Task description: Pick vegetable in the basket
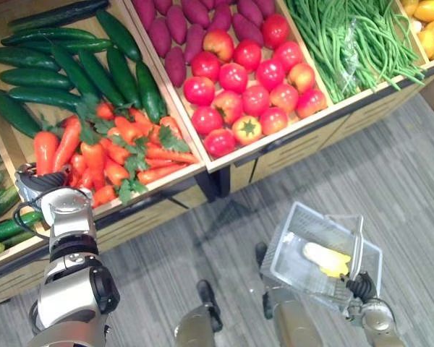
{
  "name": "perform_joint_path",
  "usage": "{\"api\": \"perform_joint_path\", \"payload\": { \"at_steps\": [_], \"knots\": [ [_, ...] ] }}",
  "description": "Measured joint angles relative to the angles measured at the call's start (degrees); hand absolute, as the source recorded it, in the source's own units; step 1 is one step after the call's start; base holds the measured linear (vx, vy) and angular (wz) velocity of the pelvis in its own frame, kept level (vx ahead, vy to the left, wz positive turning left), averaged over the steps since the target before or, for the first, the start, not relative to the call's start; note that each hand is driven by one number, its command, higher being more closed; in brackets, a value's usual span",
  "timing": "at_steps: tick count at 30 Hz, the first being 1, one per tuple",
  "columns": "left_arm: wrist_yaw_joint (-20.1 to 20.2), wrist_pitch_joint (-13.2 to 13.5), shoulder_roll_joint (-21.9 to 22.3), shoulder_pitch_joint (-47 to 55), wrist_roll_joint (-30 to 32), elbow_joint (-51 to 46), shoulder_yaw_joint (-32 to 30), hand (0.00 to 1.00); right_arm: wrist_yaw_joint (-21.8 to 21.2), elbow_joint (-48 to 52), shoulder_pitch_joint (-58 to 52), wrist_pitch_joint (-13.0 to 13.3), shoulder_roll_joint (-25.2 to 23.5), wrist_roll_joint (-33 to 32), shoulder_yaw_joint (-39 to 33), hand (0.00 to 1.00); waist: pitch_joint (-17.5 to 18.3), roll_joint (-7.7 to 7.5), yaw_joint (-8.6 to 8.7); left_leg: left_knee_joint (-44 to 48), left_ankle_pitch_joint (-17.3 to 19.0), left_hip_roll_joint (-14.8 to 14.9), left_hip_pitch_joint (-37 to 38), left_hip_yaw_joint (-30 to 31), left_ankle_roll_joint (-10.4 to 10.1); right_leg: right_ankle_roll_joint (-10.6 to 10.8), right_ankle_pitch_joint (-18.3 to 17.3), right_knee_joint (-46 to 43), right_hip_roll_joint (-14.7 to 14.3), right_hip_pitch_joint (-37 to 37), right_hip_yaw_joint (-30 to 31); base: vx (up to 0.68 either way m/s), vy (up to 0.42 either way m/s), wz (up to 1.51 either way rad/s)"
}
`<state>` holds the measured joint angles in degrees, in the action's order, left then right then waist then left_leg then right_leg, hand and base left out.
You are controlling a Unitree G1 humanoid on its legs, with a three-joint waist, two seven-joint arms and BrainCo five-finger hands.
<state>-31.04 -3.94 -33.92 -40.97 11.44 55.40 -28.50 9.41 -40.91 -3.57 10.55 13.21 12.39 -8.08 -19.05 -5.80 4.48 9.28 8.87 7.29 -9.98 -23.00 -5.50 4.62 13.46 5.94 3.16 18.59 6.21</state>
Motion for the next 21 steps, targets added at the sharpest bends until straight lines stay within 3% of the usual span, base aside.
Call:
{"api": "perform_joint_path", "payload": {
  "at_steps": [6,21],
  "knots": [
    [1.1,0.0,0.7,-1.1,-0.1,1.2,0.1,1.00,0.0,0.0,0.0,0.2,-0.1,0.0,0.2,1.00,-0.4,-0.82,0.14,0.2,0.0,0.0,0.0,-0.1,0.1,0.4,0.3,0.0,0.0,0.0,0.5,0.00,0.000,0.00],
    [1.0,0.8,2.2,-1.9,-2.5,1.1,1.1,1.00,0.0,-0.2,0.0,0.3,-0.1,0.0,0.7,1.00,-0.4,-0.83,0.31,1.6,0.0,0.3,-0.9,0.9,0.3,1.0,1.5,0.0,0.1,-0.3,0.7,-0.01,-0.009,0.02]
  ]
}}
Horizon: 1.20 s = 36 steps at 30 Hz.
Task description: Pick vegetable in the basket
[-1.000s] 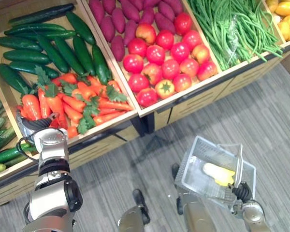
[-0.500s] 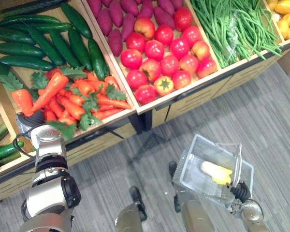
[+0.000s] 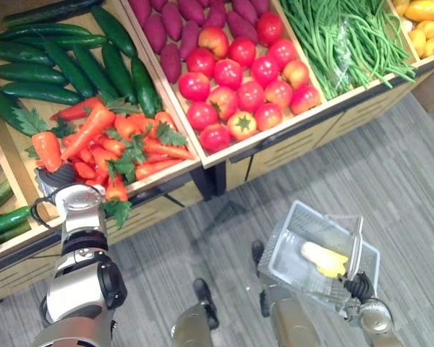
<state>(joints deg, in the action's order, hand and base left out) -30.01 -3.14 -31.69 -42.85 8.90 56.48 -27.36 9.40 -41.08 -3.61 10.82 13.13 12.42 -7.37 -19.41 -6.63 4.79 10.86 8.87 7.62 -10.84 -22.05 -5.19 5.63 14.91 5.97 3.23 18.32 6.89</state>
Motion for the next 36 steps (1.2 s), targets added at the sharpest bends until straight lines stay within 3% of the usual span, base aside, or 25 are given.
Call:
{"api": "perform_joint_path", "payload": {
  "at_steps": [5,9,15,21,24,27,31,36],
  "knots": [
    [-1.1,-0.1,0.0,0.0,-2.0,-3.7,0.1,1.00,0.0,-0.3,-0.2,-0.1,-0.1,0.0,-0.2,1.00,0.4,-0.41,0.79,1.4,0.0,0.1,0.1,2.3,0.0,0.0,0.0,0.1,0.4,-1.9,-0.9,-0.02,0.005,0.19],
    [-1.6,0.1,-0.1,-0.1,-3.2,-8.1,0.1,1.00,0.0,-0.4,-1.4,-0.1,-0.4,0.1,-1.2,1.00,1.6,-0.50,-0.25,1.6,0.0,-0.1,0.1,2.7,0.1,0.0,0.0,0.1,0.7,-2.3,-1.2,-0.03,0.000,0.08],
    [-3.1,0.1,-0.9,-0.1,-3.2,-9.6,0.1,1.00,-0.1,-2.4,-2.1,-0.3,-0.7,0.1,-2.1,1.00,3.5,-0.55,-0.41,1.4,-0.8,-0.2,0.1,5.2,-0.1,-0.5,-0.5,0.1,1.0,-3.6,-3.6,-0.02,-0.014,0.20],
    [-3.4,0.1,-4.6,-0.1,-3.2,-9.8,0.1,1.00,-0.5,-2.8,-2.7,-0.5,-1.0,0.1,-3.4,1.00,4.4,-0.86,-1.13,1.1,-1.4,-0.3,0.0,5.6,-0.5,-0.9,-1.2,0.1,1.2,-3.7,-4.2,-0.02,-0.006,0.07],
    [-3.4,0.0,-4.5,0.1,-3.2,-13.8,0.6,1.00,-0.8,-3.1,-3.4,-0.5,-1.0,0.1,-3.4,1.00,5.3,-1.09,-1.80,0.5,-1.8,-0.4,0.0,5.9,-0.5,-1.0,-1.2,0.1,1.2,-3.7,-4.8,0.00,-0.006,0.06],
    [-3.6,0.2,-4.2,4.4,-3.0,-25.6,2.2,1.00,-0.9,-3.9,-3.5,-0.7,-1.2,0.1,-3.8,1.00,5.7,-1.33,-1.79,0.2,-1.9,-0.4,0.7,6.9,-0.6,-1.0,-1.2,0.1,1.2,-4.7,-5.6,0.01,0.006,0.12],
    [-4.1,1.1,2.2,15.7,0.9,-41.6,2.0,1.00,-1.2,-3.9,-4.5,-0.9,-1.9,0.1,-5.9,1.00,10.0,-0.64,-2.56,-1.0,-2.0,-0.8,1.6,6.7,-0.4,-1.1,-1.6,0.1,1.4,-4.9,-5.6,0.04,0.025,0.00],
    [-4.8,1.9,9.8,23.0,3.7,-53.4,3.1,1.00,-1.4,-3.6,-4.3,-0.9,-1.9,0.7,-7.0,1.00,11.2,-0.33,-3.23,-1.8,-1.6,-1.4,3.2,6.6,-0.5,-0.5,-3.0,0.1,1.9,-6.4,-5.5,0.00,0.021,0.02]
  ]
}}
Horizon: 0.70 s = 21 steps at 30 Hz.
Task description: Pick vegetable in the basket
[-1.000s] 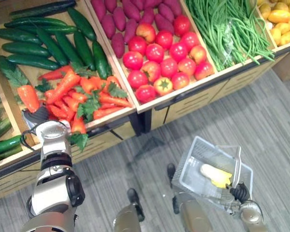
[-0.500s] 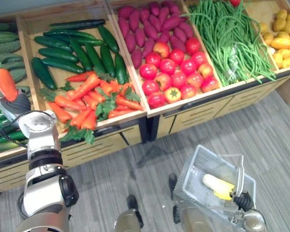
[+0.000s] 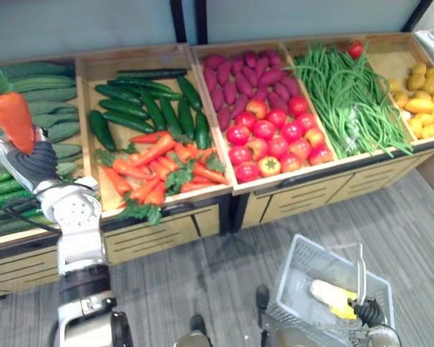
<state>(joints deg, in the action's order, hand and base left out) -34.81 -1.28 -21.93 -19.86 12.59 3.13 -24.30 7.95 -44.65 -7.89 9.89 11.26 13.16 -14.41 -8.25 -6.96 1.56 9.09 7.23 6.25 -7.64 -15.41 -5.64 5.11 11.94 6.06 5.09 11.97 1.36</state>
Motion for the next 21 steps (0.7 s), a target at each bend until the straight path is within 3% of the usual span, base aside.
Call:
{"api": "perform_joint_path", "payload": {
  "at_steps": [5,8,10,17,21],
  "knots": [
    [2.2,2.7,4.8,9.5,2.3,-13.7,10.9,1.00,-0.9,1.2,-0.4,-0.1,1.0,0.0,-1.4,1.00,1.4,1.35,0.01,-0.8,0.0,-0.8,0.7,-0.3,0.2,0.5,-0.4,0.0,0.7,-0.2,0.2,0.00,0.007,0.00],
    [7.0,5.8,7.5,14.7,4.0,-19.0,22.3,1.00,-1.0,3.4,-0.9,-0.2,1.3,0.0,-1.4,1.00,2.4,2.40,0.27,-0.9,0.4,-1.0,1.1,-1.1,0.5,1.0,-0.6,0.0,1.0,-0.2,0.8,0.02,0.018,-0.10],
    [11.5,7.7,9.1,18.1,4.0,-19.2,30.6,1.00,-1.2,6.6,-1.4,-0.5,1.3,-0.1,-1.2,1.00,2.8,2.98,1.51,-0.8,1.0,-1.2,1.6,-1.8,0.8,1.3,-0.8,-0.1,1.0,-0.3,1.6,0.03,0.012,-0.17],
    [20.2,9.5,13.0,19.1,3.3,-5.6,47.3,1.00,-2.1,17.2,-6.2,-0.5,1.2,-0.2,-0.9,1.00,3.2,3.76,4.44,0.4,3.8,-0.8,3.9,-6.5,1.2,2.5,-1.6,-1.4,0.3,-0.3,5.9,0.02,0.013,-0.33],
    [22.7,9.3,15.8,17.3,1.4,3.5,53.0,1.00,-2.1,22.2,-8.4,-0.5,0.6,-0.2,-0.3,1.00,3.4,4.13,5.91,0.6,5.0,-0.3,5.5,-9.5,1.6,2.5,-1.4,-2.2,-0.5,-0.1,8.7,0.03,0.008,-0.39]
  ]
}}
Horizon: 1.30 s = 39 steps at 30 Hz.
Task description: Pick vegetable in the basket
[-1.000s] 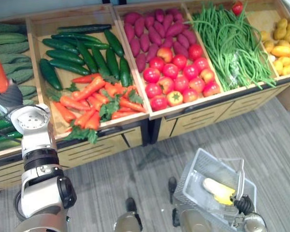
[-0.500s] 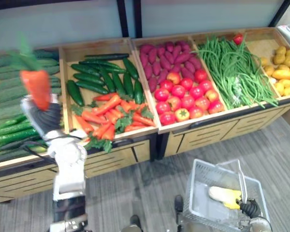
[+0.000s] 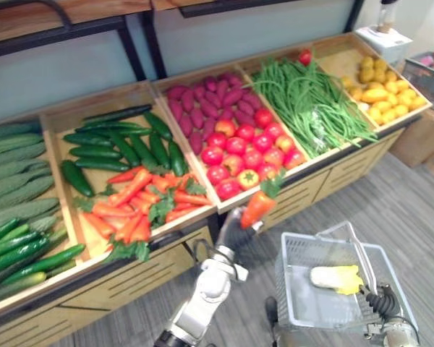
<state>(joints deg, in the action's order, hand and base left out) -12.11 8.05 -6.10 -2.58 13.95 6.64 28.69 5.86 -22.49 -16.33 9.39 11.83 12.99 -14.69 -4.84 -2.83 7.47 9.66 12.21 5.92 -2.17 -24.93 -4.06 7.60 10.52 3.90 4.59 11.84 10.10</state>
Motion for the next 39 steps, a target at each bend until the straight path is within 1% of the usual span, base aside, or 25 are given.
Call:
{"api": "perform_joint_path", "payload": {
  "at_steps": [2,3,5,7,11,14,15,17,20,23,27,28,33,34,39],
  "knots": [
    [0.5,-0.4,1.5,-1.9,-0.3,4.1,1.7,1.00,0.0,2.2,-1.0,-0.1,-0.6,0.0,0.0,1.00,0.0,0.03,0.30,0.4,0.7,0.4,0.7,-1.5,-0.1,0.0,0.0,-0.1,-0.5,0.0,1.4,0.04,0.004,-0.39],
    [1.1,-1.1,2.4,-3.3,-0.3,6.6,2.7,1.00,0.0,3.7,-1.9,-0.2,-1.1,0.0,0.1,1.00,0.1,0.09,0.41,0.6,1.1,0.7,1.0,-2.4,-0.2,0.0,0.1,-0.1,-0.9,0.0,1.9,0.04,-0.005,-0.36],
    [1.2,-1.3,3.8,-5.2,-0.3,11.1,3.7,1.00,0.0,5.6,-3.1,-0.2,-1.8,0.0,0.4,1.00,0.1,0.13,0.64,0.6,1.3,1.0,1.4,-3.0,-0.4,-0.1,0.1,-0.1,-1.4,0.0,2.5,0.04,-0.016,-0.23],
    [1.2,-2.1,5.2,-7.3,-0.2,16.1,4.3,1.00,0.1,7.0,-3.5,-0.3,-1.9,0.0,1.7,1.00,0.1,0.14,1.79,0.5,1.3,1.2,1.5,-3.2,-0.4,-0.1,0.1,-0.1,-1.6,0.0,2.7,0.02,-0.032,-0.07],
    [0.8,-3.4,7.9,-10.8,0.3,25.6,5.6,1.00,0.1,10.1,-4.9,-0.3,-2.8,-0.1,3.7,1.00,0.1,0.19,2.19,0.2,1.3,1.3,2.4,-4.3,-0.5,-0.1,0.1,-0.2,-1.9,-0.1,3.5,-0.01,-0.033,-0.12],
    [-0.5,-3.8,8.9,-13.3,1.6,31.7,7.5,1.00,0.0,11.7,-5.4,-0.3,-2.9,-0.7,6.8,1.00,0.1,0.18,3.27,0.2,1.3,1.3,2.4,-4.3,-0.5,-0.1,0.1,-0.4,-1.9,-0.1,3.6,-0.05,-0.028,0.00],
    [-0.8,-3.9,9.3,-14.4,2.8,34.1,8.4,1.00,0.0,12.2,-5.8,-0.3,-3.2,-0.8,7.4,1.00,0.1,0.19,3.40,0.2,1.3,1.3,2.5,-4.4,-0.5,-0.1,0.1,-0.4,-1.9,-0.1,3.6,-0.06,-0.040,-0.02],
    [-1.1,-4.5,9.8,-15.8,4.1,36.9,10.1,1.00,0.0,13.8,-6.6,-0.3,-3.8,-2.2,8.6,1.00,0.1,0.18,3.47,0.2,1.3,1.3,2.5,-4.4,-0.5,-0.1,0.1,-0.5,-2.0,-0.1,3.7,-0.05,-0.039,-0.02],
    [-1.2,-4.9,10.1,-16.8,5.5,39.1,11.7,1.00,0.0,14.6,-7.0,-0.3,-4.0,-2.3,9.4,1.00,0.1,0.16,3.58,0.2,1.2,1.2,2.8,-4.7,-0.5,-0.1,0.1,-0.5,-2.0,-0.1,3.9,-0.03,-0.029,-0.04],
    [-1.1,-5.5,10.4,-17.8,9.5,42.4,13.9,1.00,0.0,15.3,-7.4,-0.3,-3.9,-3.0,10.5,1.00,0.1,-0.01,3.82,-0.5,1.0,0.9,3.5,-5.1,-0.6,-0.1,0.0,-0.4,-1.9,-0.4,4.3,-0.03,-0.018,-0.07],
    [-1.0,-6.1,10.5,-18.2,12.5,46.4,15.1,1.00,0.0,15.5,-7.4,-0.3,-3.9,-4.3,11.7,1.00,0.1,-0.25,4.34,-1.4,1.0,0.5,4.5,-5.8,-0.5,-0.1,0.0,0.2,-1.8,-1.1,4.5,-0.01,-0.011,-0.05],
    [-1.0,-6.2,10.5,-18.3,13.8,47.6,15.3,1.00,0.0,15.5,-7.4,-0.3,-4.0,-4.3,11.9,1.00,0.2,-0.39,4.66,-1.6,0.9,0.4,4.7,-5.8,-0.5,0.0,0.0,0.3,-1.7,-1.2,4.5,0.00,0.000,0.00],
    [-0.8,-7.4,10.7,-18.7,14.7,50.1,16.1,1.00,0.1,15.8,-7.4,-0.3,-4.0,-4.3,13.0,1.00,0.5,-1.40,5.04,-2.5,0.7,-0.2,5.4,-5.8,-0.3,0.0,0.0,0.5,-1.4,-1.5,4.5,0.00,0.000,0.00],
    [-0.8,-7.6,10.7,-18.9,16.2,50.7,16.1,0.00,0.1,15.9,-7.4,-0.3,-4.0,-4.3,13.0,1.00,0.6,-1.52,5.10,-2.6,0.7,-0.4,5.5,-5.8,-0.3,0.0,0.0,0.6,-1.2,-1.5,4.5,0.00,0.000,0.00],
    [0.2,-7.7,10.9,-19.2,18.9,52.4,16.8,0.00,0.1,15.9,-7.4,-0.3,-4.1,-4.3,13.0,1.00,1.0,-2.01,5.09,-3.5,0.6,-0.9,6.3,-5.6,-0.1,0.0,0.1,1.1,-0.8,-2.3,4.4,-0.01,-0.002,0.02]
  ]
}}
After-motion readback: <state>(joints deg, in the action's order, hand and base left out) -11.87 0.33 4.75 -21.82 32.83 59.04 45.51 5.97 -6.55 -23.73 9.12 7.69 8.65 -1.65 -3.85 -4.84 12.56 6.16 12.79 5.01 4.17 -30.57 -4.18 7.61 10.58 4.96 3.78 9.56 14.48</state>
